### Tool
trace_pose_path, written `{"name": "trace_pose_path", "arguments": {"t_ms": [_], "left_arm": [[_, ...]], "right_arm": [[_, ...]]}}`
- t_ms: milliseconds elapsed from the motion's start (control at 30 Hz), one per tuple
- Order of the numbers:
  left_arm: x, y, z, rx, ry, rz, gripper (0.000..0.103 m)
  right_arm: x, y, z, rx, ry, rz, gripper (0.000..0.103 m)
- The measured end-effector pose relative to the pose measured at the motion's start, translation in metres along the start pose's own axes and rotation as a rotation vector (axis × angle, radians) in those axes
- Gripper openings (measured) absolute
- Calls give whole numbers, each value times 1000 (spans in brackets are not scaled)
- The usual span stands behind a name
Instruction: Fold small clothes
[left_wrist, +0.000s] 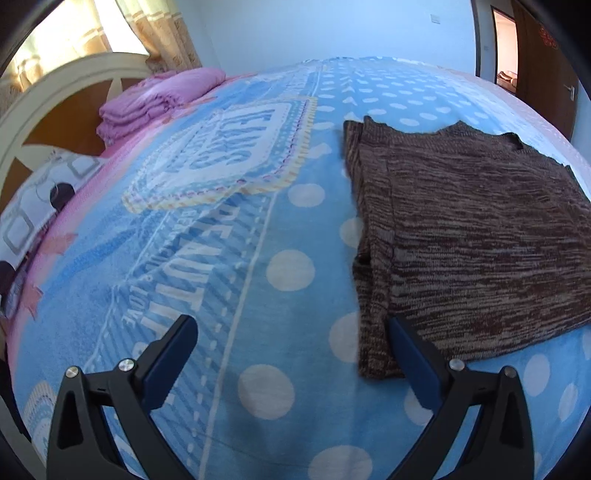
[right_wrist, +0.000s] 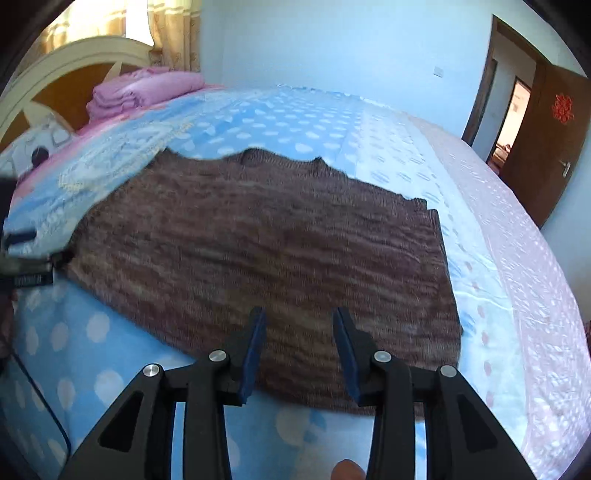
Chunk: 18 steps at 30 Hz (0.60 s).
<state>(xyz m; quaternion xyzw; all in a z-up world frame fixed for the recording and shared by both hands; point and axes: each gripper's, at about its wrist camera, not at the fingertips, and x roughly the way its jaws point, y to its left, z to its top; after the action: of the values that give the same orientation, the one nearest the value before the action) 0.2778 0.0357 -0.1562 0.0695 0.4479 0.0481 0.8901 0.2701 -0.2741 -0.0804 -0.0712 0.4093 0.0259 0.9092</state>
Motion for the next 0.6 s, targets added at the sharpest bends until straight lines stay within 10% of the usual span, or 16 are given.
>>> {"name": "trace_pose_path", "arguments": {"t_ms": [200,600], "left_arm": [[-3,2,-7,25,-21,-14,103],[-30,27,-1,14,-106,-22,103]], "right_arm": [[31,28,-8,-76,78,80,39],[-12,65,-11,-192,-84,70,47]]}}
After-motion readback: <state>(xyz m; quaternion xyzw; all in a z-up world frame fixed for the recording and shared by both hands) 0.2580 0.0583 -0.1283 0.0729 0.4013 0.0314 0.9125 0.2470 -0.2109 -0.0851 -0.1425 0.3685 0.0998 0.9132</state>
